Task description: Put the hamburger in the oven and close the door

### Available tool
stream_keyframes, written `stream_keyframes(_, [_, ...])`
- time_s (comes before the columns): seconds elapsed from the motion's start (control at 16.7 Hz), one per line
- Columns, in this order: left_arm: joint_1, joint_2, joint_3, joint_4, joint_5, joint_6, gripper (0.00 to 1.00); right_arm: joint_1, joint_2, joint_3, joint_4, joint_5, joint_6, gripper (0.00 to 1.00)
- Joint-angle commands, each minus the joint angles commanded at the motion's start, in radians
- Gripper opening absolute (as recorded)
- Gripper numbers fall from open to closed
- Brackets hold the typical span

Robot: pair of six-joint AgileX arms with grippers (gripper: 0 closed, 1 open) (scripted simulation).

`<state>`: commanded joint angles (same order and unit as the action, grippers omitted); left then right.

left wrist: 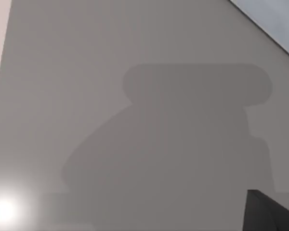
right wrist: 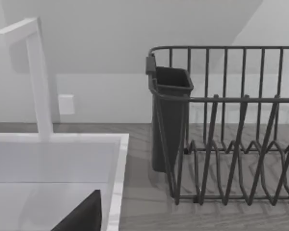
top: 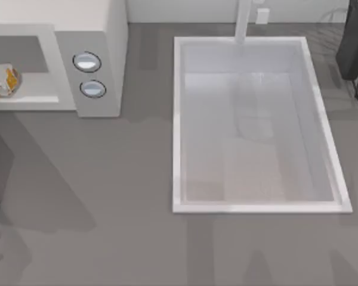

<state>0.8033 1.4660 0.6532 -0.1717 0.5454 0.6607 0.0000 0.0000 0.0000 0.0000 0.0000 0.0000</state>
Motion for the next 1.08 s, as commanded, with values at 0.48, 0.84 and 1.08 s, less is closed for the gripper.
stream_keyframes(0.48, [-0.256, -0.247, -0.208, 0.071, -0.155, -0.237, 0.0, 0.0, 0.0, 0.0, 0.0, 0.0, 0.0, 1.0])
stream_keyframes(0.84, [-0.265, -0.253, -0.214, 0.072, -0.158, -0.247, 0.0, 0.0, 0.0, 0.0, 0.0, 0.0, 0.0, 1.0])
stream_keyframes(1.08, [-0.369, -0.283, -0.231, 0.075, -0.229, -0.326, 0.0, 0.0, 0.0, 0.0, 0.0, 0.0, 0.0, 1.0])
